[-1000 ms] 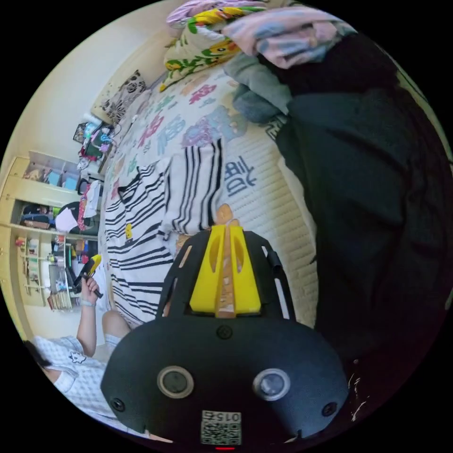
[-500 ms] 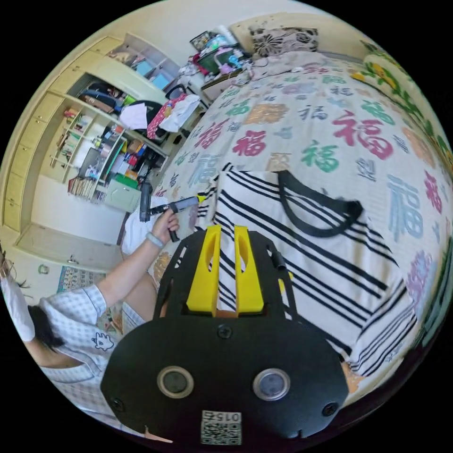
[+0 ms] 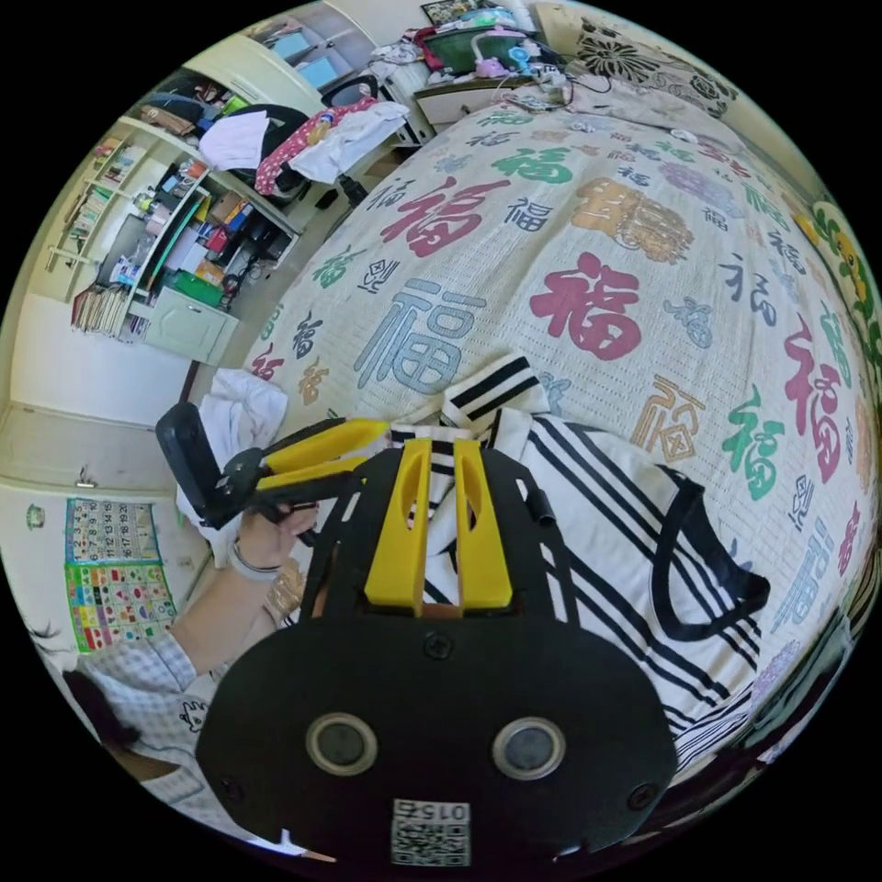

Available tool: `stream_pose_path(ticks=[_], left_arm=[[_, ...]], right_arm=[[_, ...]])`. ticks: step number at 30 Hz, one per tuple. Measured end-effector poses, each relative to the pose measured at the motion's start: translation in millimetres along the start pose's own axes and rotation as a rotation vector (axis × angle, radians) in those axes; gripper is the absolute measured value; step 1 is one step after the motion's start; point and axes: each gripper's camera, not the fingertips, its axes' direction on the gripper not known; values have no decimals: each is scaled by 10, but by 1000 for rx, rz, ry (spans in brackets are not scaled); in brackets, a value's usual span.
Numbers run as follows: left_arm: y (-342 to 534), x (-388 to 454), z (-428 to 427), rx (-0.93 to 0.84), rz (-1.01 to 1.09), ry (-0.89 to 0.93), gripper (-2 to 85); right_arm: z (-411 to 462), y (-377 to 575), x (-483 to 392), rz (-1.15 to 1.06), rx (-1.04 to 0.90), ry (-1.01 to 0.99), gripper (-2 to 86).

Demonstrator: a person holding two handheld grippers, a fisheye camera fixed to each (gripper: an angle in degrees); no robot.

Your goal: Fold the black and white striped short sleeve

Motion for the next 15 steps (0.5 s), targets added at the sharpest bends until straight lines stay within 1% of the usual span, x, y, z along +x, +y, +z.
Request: stream_pose_path(ticks=[2,4,5,6,8,10,13,15], left_arm=[[-173,28,153,-97,34,-42,105],[-207,11,324,-286,69,-27,62],[-182,10,286,-290,72,-18,48],[-100,7,115,-249,79,4,20],[70,-51,-242,-158,47,30,8],[349,-180,-727,-42,-32,56,1],[640,-317,-1081,-12,-97,59,-2],[734,-399,-1193,16,-147,72,-3]], right_arm=[[47,-170,-30,11,-16,11,51],[131,-383,-65,18,-44,72,51],[161,-436,-74,17,-57,90,52],[227,-542,-90,18,-79,127,53],[329,-704,-129,11,-109,175,57],[473,-934,-199,10,-139,215,73],[662,-1210,-321,6,-174,263,95],[814,-1335,-403,-8,-223,289,91]])
